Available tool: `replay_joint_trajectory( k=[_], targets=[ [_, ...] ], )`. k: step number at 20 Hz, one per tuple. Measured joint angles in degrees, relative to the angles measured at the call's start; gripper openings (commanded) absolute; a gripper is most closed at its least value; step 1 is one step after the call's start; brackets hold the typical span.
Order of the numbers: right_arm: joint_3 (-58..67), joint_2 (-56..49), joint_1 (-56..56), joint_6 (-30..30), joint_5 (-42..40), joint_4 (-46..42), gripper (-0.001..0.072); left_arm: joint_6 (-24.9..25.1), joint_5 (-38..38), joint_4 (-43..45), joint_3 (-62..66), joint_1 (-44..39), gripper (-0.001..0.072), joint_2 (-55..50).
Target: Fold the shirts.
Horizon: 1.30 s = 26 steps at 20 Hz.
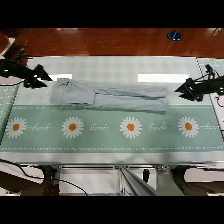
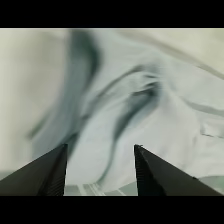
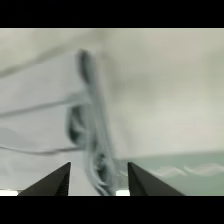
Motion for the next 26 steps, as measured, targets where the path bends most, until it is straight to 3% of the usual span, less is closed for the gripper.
replay_joint_trajectory(
  k=[3,7,15,16,17,18,19,20,21,22,26],
  targets=[
    [-6.2,3.4,-2.2,1.4,-2.6,-1.8,0.0416,1.7,10.0,0.7,-12.2,1.0,0.051,12.6],
    [-11.5,4.1,-0.8,-0.6,-7.8,3.2,0.0416,5.3,20.5,-1.4,-28.7,-2.6,0.051,26.8],
    [-9.9,-3.0,7.1,-3.7,-10.9,11.3,0.0396,6.7,29.3,-3.0,-36.8,-13.6,0.0509,32.3],
    [-9.3,-3.8,8.4,-3.8,-10.7,11.8,0.0307,6.7,29.8,-3.4,-36.9,-14.8,0.0509,32.1],
    [-8.7,-4.4,9.5,-3.9,-10.6,11.6,0.014,6.7,30.6,-3.8,-36.9,-15.7,0.0509,31.8],
    [-8.1,-4.9,10.5,-4.1,-10.5,11.0,0.0019,6.8,30.8,-4.2,-36.9,-16.6,0.0508,31.5],
    [-7.3,-5.0,11.4,-4.3,-10.3,11.2,0.002,6.8,31.2,-4.6,-36.9,-17.5,0.0503,31.3],
    [-6.5,-5.0,12.2,-4.9,-10.0,11.8,0.002,6.8,31.6,-4.9,-36.9,-18.2,0.04,31.1],
    [-5.8,-4.7,12.6,-5.3,-9.1,11.6,0.002,6.8,31.7,-5.1,-36.9,-18.9,0.0121,30.9],
    [-5.2,-3.8,12.8,-5.6,-8.1,11.5,0.002,6.8,31.6,-5.4,-36.9,-19.6,0.0022,30.8],
    [-6.3,6.4,12.9,-6.1,-5.5,6.1,0.002,6.9,31.1,-6.5,-36.9,-23.6,0.0018,30.3]
  ],
)
